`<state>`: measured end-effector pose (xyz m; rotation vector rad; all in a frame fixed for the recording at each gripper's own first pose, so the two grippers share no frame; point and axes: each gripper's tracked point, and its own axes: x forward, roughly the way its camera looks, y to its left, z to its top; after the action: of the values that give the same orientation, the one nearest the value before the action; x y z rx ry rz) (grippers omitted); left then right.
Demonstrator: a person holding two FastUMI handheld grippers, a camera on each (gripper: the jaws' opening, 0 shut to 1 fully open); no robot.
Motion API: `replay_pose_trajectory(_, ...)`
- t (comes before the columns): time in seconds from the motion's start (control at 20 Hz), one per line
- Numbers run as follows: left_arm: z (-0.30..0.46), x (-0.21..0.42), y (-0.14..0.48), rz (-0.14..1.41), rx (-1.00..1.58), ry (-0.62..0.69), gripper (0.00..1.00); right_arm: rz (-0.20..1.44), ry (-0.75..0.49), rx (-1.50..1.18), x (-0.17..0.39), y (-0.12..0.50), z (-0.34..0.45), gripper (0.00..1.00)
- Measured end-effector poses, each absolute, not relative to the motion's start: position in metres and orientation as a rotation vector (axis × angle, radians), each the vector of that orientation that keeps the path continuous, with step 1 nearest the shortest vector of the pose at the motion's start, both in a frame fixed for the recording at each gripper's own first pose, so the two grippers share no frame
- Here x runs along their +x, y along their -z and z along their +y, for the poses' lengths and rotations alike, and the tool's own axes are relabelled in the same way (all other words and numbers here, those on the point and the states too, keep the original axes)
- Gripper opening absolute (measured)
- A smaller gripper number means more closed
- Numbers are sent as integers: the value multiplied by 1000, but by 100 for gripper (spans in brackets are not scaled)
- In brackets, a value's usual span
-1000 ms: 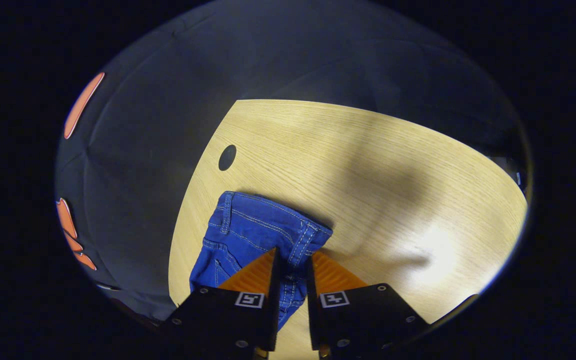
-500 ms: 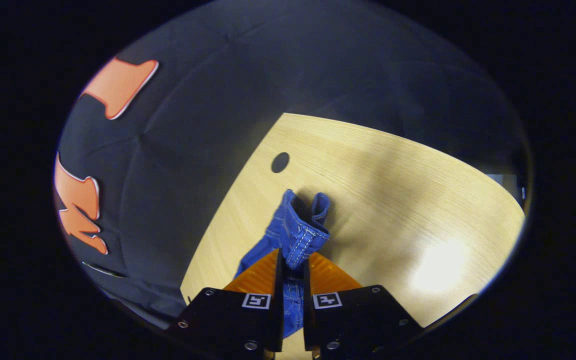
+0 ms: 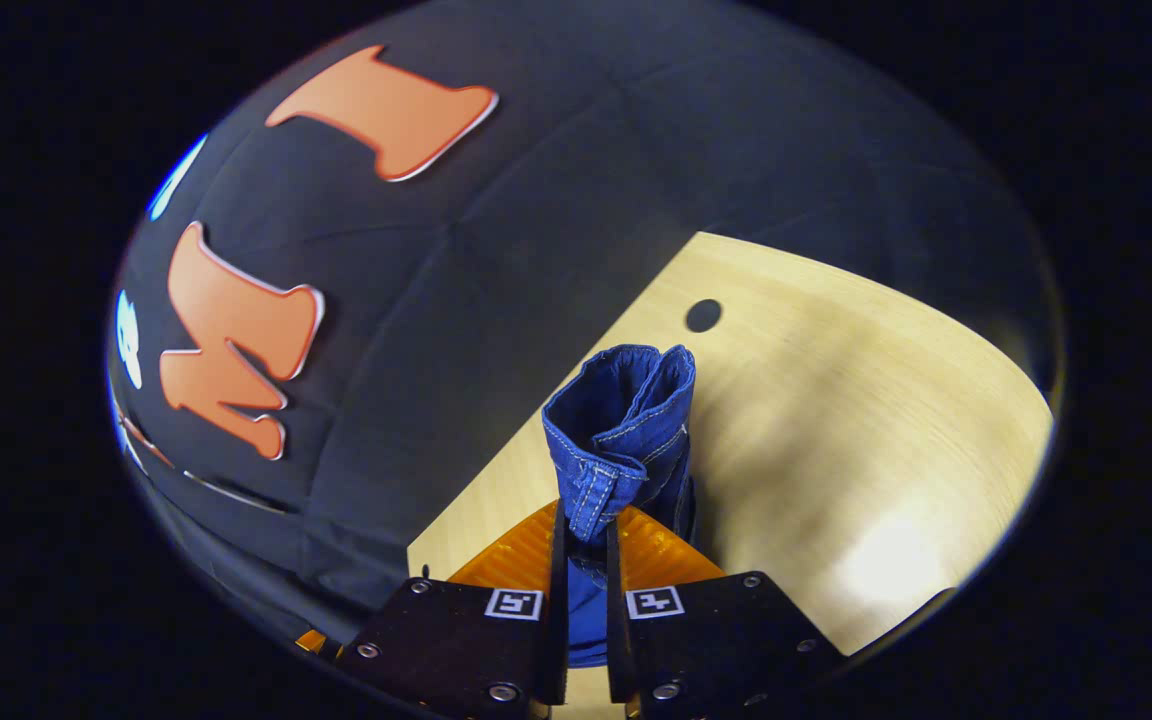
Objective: Grasp the waist and the cuffs of the jeans and fold them to make the two legs overlap; first hold the waist and fold one-third of the jeans toward the cuffs, then hold the cuffs and fold the remaining one-third in the same direction to finish folding.
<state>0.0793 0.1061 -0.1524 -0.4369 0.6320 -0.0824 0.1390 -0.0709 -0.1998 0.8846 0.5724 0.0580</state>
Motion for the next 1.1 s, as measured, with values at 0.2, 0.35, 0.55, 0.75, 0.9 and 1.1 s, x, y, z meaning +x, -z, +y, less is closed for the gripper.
replay_pose_trajectory(0.2,132,74,165,643,-458,47,98,562,-164,840,137,170,-17,16)
replay_pose_trajectory(0.35,152,67,178,659,-470,17,98,568,-237,793,136,158,26,16)
replay_pose_trajectory(0.55,177,57,196,687,-494,-21,98,609,-303,767,128,157,78,16)
replay_pose_trajectory(0.75,200,50,215,710,-523,-55,98,657,-345,688,125,169,129,17)
replay_pose_trajectory(0.9,215,45,236,748,-543,-76,98,704,-313,669,119,186,149,16)
replay_pose_trajectory(1.1,233,46,268,812,-609,-95,98,762,-307,642,113,207,181,19)
